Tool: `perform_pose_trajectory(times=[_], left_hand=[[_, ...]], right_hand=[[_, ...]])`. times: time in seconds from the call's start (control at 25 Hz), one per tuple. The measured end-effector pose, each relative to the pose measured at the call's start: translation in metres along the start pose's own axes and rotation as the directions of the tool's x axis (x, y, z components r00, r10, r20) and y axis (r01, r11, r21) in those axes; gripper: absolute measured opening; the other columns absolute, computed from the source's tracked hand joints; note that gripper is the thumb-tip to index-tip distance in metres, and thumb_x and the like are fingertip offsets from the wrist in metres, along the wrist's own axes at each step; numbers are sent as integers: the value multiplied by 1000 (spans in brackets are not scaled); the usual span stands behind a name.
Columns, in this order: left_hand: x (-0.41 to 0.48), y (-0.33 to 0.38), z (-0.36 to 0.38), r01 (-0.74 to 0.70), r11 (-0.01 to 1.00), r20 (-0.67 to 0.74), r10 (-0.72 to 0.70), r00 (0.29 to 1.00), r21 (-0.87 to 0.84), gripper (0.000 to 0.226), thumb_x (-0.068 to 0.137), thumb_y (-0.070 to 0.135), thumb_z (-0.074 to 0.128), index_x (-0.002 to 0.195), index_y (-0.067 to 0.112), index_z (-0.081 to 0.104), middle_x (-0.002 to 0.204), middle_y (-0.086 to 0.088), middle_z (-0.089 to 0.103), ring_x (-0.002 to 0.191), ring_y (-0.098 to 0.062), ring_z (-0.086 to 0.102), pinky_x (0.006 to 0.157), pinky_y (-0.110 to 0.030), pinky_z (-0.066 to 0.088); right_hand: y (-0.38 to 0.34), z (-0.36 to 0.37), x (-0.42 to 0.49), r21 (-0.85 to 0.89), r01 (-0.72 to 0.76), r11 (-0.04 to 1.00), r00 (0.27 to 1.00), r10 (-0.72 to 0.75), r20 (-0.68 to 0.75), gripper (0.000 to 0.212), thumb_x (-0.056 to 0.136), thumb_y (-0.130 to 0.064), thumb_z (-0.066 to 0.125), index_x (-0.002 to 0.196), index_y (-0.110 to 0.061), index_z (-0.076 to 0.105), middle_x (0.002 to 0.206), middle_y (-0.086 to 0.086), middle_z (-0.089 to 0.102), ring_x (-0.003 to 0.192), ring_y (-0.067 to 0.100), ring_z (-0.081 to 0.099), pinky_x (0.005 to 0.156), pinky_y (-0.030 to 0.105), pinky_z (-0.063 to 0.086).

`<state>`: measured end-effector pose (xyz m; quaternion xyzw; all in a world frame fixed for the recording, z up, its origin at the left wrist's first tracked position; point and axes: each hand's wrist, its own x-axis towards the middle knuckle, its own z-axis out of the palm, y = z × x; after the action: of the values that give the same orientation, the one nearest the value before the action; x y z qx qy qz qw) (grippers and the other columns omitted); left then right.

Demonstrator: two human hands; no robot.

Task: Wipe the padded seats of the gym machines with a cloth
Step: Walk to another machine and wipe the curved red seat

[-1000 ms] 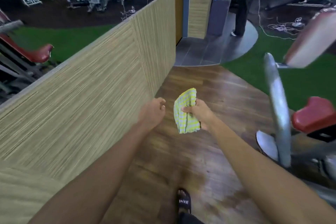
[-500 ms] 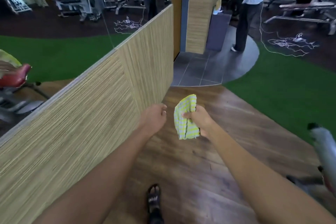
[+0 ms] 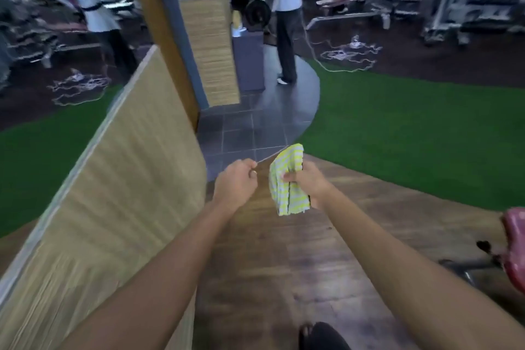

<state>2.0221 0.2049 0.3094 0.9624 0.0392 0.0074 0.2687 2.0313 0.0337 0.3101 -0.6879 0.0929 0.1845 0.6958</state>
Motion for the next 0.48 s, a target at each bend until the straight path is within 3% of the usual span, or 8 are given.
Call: perform_pose_trajectory(times=[0.12, 0.24, 0.4, 0.48], left_hand=[[91, 39, 20, -108, 990, 38, 105, 994, 87, 32, 94, 18, 48, 122, 23, 63, 124, -2, 65, 119, -26, 57, 100, -39, 45], [175, 88, 45, -194, 976, 51, 190, 980, 101, 33, 96, 18, 47, 125, 24, 62, 126, -1, 64, 121, -26, 56, 98, -38, 44], [283, 167, 85, -314, 947, 137, 303, 943, 70, 34, 94, 17, 48, 124, 22, 63, 126, -3, 65, 120, -28, 57, 98, -41, 47], [329, 211, 107, -394, 917, 188, 377, 907, 59, 34, 94, 18, 48, 125, 22, 62, 127, -2, 64, 120, -28, 57, 99, -42, 47]], right_hand=[[-20, -45, 73, 3, 18, 1000, 993, -17, -118, 30, 86, 9, 57, 114, -1, 61, 99, 12, 67, 89, 27, 64, 70, 32, 55], [-38, -103, 145, -52, 46, 998, 973, -57, -223, 30, 81, 5, 63, 111, 0, 64, 109, 18, 70, 101, 34, 66, 89, 44, 55], [-81, -188, 216, 76, 47, 996, 943, -19, -333, 31, 82, 9, 59, 111, -1, 63, 104, 21, 68, 96, 34, 66, 81, 40, 55], [-98, -229, 244, 122, 52, 991, 915, 2, -404, 32, 82, 9, 59, 111, -3, 63, 111, 24, 68, 103, 38, 66, 89, 48, 55]])
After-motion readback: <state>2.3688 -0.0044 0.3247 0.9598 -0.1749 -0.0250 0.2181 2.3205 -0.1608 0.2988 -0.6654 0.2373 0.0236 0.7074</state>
